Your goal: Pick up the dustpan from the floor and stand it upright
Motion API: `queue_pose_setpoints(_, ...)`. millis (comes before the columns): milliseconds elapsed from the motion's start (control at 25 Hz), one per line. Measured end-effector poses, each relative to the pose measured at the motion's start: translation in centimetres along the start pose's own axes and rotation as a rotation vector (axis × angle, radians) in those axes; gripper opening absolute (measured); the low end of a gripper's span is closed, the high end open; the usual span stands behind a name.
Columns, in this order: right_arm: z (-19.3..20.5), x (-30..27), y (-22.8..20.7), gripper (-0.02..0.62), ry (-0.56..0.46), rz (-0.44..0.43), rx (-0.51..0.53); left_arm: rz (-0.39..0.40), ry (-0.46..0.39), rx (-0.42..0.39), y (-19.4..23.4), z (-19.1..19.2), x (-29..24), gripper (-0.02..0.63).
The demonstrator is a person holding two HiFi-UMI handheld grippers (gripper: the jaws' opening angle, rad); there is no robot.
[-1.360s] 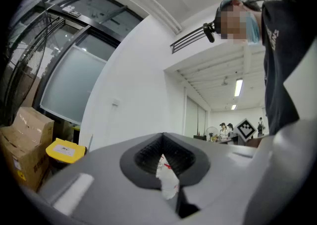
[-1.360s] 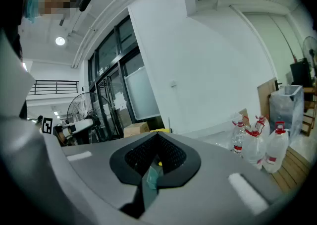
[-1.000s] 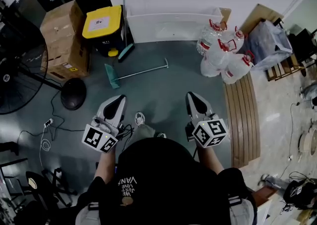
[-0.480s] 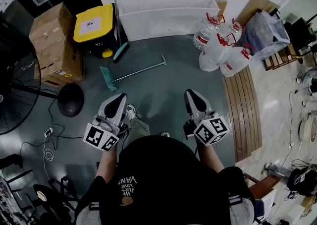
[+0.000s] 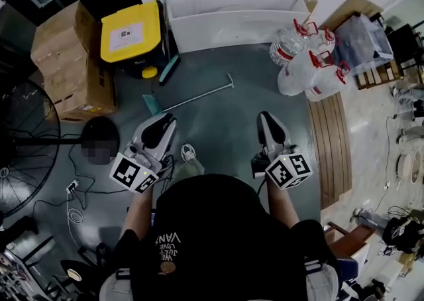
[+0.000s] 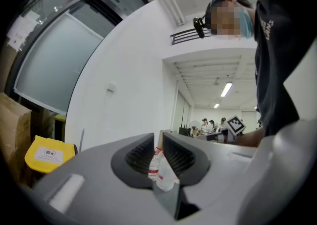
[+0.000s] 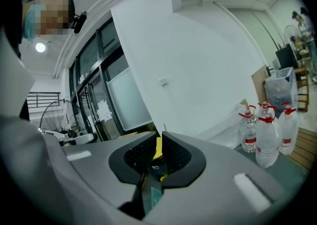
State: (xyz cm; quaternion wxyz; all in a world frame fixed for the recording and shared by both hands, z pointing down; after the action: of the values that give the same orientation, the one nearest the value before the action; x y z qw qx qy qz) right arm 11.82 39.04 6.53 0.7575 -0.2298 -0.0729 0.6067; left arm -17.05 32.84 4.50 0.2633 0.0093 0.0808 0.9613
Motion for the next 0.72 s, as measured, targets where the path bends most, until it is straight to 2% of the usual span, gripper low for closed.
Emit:
queue_pose_setpoints(200, 0.3, -5.0, 1.4, 0.052, 0.011, 0.046, -0.016, 0.031, 0.037, -0.008, 6.0, 0.2, -0.1, 0.057)
queue_pose_setpoints(360, 0.6, -7.5, 0.8, 0.082, 0.034, 0.064, -0.019, 0.019, 0.067, 0.004, 8.8, 1.0, -1.3, 0.079)
queue_pose_setpoints(600, -0.3, -12.2, -4.0, 0.128, 0.084, 0.070, -0.026, -0.045, 0.123, 0.009, 11.0, 2.8, -4.8, 0.166)
queue_pose_setpoints(720, -0.9, -15.7, -7.7, 0.156, 0.136, 0.045, -0.034, -0.108, 0.148, 0.009, 12.5, 4.0, -7.3, 0.170)
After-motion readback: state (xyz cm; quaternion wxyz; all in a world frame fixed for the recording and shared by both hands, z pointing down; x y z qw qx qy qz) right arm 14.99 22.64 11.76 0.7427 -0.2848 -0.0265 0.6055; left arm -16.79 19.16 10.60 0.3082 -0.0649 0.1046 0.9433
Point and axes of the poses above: the fingertips, and each gripper's own axes: x backward along the fingers, y to its left, z out of its underside, the point moved 5 cm from there along x, backward along the fingers, and after that the axes turned 3 degrees about y, right-handed, at the moved point
